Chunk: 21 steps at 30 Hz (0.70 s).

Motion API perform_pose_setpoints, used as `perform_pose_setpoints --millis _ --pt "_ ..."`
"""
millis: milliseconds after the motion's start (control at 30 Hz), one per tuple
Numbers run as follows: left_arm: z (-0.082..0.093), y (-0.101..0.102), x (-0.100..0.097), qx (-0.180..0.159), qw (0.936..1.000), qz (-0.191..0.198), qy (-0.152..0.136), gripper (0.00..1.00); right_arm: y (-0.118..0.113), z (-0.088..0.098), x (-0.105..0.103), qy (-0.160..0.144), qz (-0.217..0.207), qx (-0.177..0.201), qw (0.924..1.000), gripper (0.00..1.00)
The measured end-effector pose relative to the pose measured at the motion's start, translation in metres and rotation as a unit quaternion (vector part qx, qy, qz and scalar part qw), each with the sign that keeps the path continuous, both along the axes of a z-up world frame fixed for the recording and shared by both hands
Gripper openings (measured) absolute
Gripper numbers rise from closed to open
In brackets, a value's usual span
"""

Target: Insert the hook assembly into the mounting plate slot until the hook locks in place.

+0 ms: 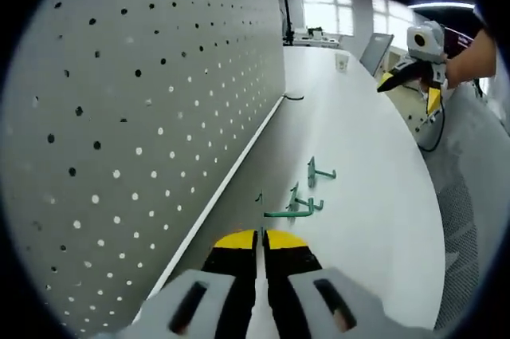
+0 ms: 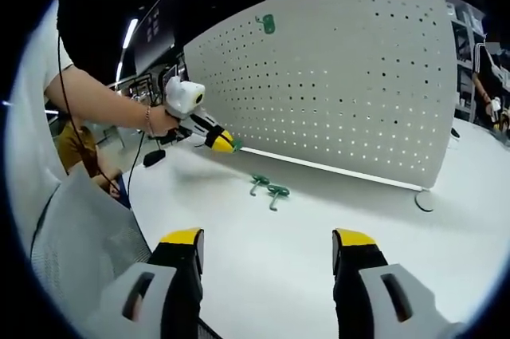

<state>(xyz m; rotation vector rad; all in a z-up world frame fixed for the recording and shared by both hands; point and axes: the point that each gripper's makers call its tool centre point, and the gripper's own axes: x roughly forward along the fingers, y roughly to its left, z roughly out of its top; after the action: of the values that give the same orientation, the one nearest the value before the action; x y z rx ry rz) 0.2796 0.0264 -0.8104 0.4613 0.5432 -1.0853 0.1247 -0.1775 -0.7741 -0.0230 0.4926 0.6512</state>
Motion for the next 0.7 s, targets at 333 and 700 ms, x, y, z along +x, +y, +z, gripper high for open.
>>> perform_pose_setpoints --millis 333,700 --pt "0.027 0.001 -0.001 -0.056 0.9978 0.032 -0.016 0.02 0.001 0.003 -0.002 -0.003 0.000 0.004 1.0000 0.64" --pt "0.054 0.004 -0.009 -0.121 0.9899 0.059 -0.042 0.02 0.002 0.008 -0.001 -0.009 -0.003 0.007 0.9999 0.64"
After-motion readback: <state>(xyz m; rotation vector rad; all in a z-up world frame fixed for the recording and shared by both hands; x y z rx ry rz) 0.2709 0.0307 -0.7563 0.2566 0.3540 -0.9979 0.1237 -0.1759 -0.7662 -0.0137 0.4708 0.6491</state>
